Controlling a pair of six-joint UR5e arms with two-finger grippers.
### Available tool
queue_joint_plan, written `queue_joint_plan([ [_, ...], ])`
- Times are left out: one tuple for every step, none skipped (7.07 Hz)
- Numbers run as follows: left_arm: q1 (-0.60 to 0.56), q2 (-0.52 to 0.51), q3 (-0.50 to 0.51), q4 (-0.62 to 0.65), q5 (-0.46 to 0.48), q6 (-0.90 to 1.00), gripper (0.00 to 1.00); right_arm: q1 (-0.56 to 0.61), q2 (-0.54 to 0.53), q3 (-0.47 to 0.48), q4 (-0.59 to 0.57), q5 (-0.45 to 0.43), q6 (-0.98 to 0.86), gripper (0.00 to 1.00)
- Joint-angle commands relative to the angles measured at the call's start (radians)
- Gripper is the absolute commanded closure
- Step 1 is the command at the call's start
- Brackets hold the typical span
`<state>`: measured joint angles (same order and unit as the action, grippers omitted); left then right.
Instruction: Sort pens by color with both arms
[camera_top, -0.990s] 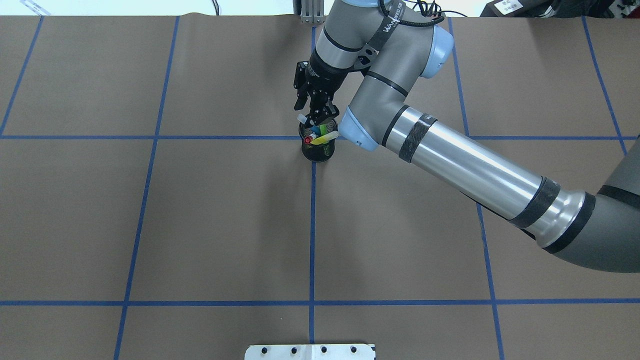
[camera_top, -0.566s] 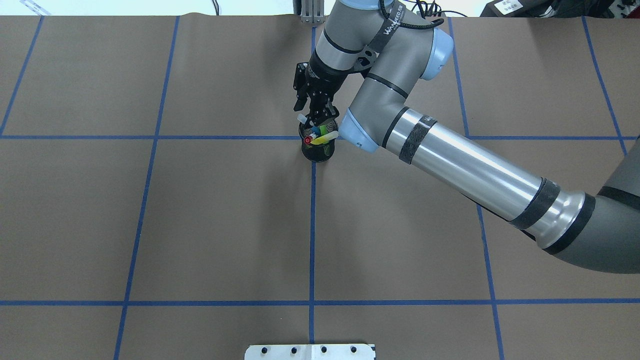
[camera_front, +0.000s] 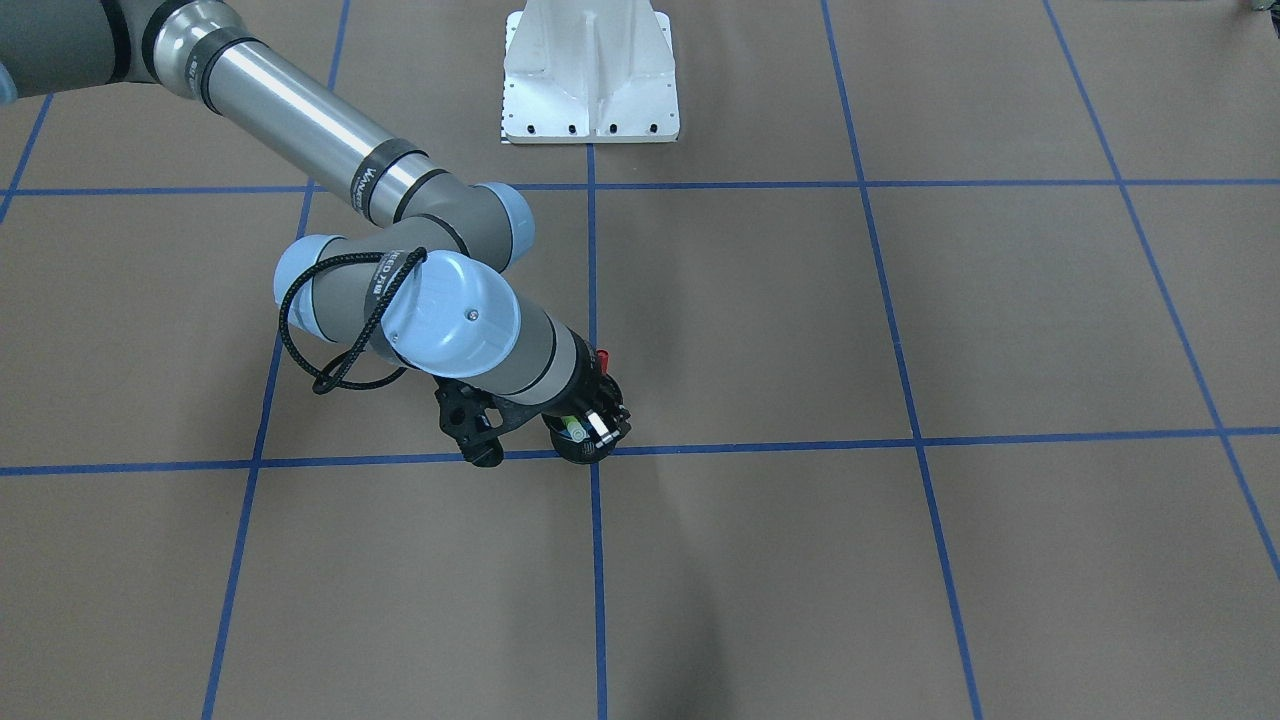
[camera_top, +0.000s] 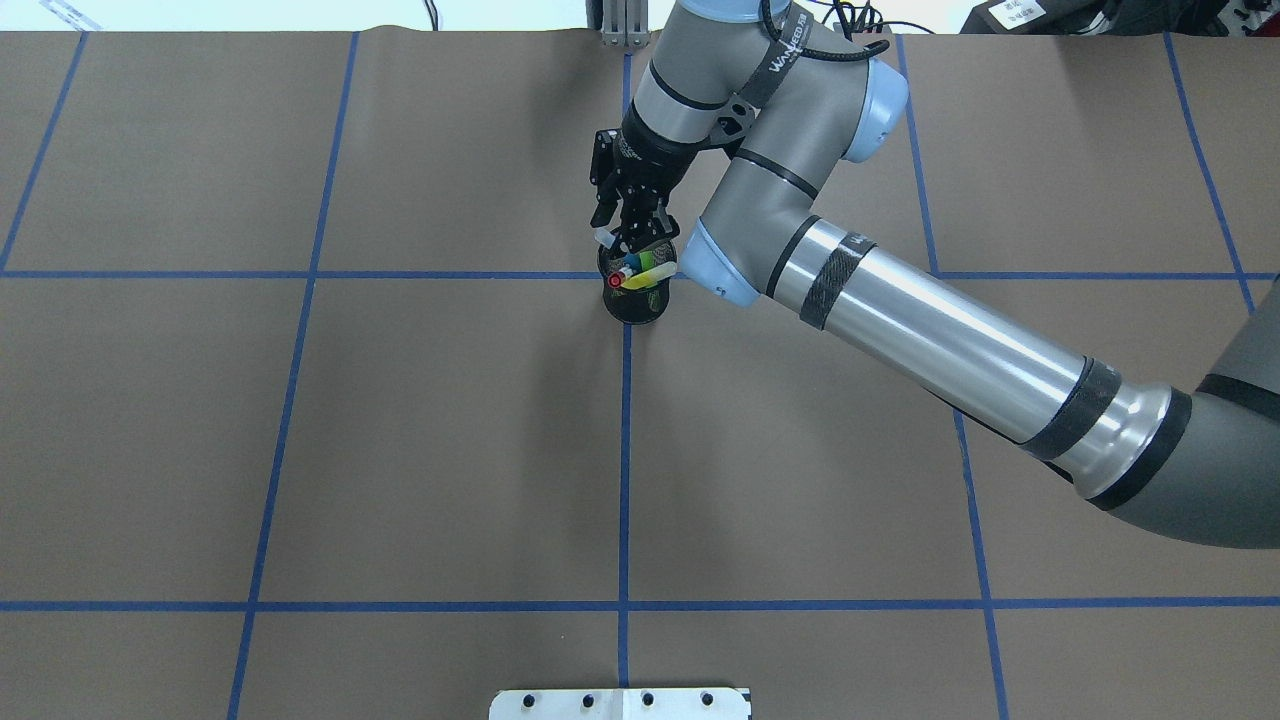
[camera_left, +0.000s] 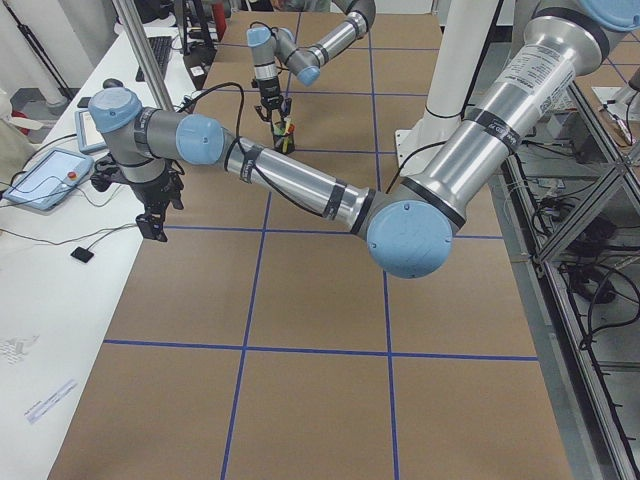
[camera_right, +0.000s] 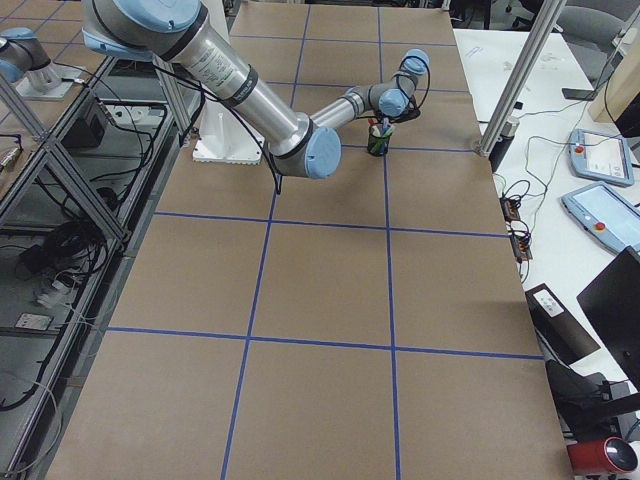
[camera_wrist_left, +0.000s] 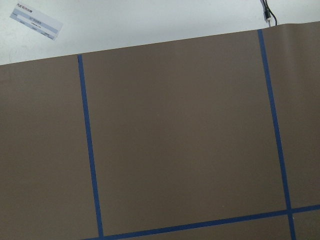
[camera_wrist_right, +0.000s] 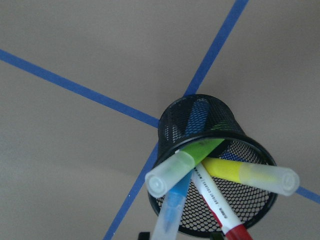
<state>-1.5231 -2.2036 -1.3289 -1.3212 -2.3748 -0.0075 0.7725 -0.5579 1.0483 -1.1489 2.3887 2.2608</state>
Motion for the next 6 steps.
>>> queue_joint_plan([
  [0.009,0.001,-0.004,-0.001,0.000,-0.008,0.01,-0.001,0.001,-0.001,0.000,0.001,-0.001,0.50],
  [0.009,0.001,-0.004,-0.001,0.000,-0.008,0.01,-0.005,0.001,-0.001,0.000,0.001,-0.003,0.50],
  [0.009,0.001,-0.004,-0.003,0.000,-0.008,0.01,-0.013,0.000,-0.001,0.000,-0.003,-0.003,0.50],
  [0.012,-0.002,-0.006,-0.001,0.000,-0.008,0.01,-0.018,0.000,-0.001,0.000,-0.006,-0.004,0.50],
  [0.012,-0.004,-0.006,-0.001,0.000,-0.008,0.01,-0.018,0.000,-0.001,0.000,-0.006,-0.006,0.50],
  [0.012,-0.007,-0.010,-0.001,0.000,-0.008,0.01,-0.018,0.000,-0.001,0.000,-0.005,-0.007,0.55],
])
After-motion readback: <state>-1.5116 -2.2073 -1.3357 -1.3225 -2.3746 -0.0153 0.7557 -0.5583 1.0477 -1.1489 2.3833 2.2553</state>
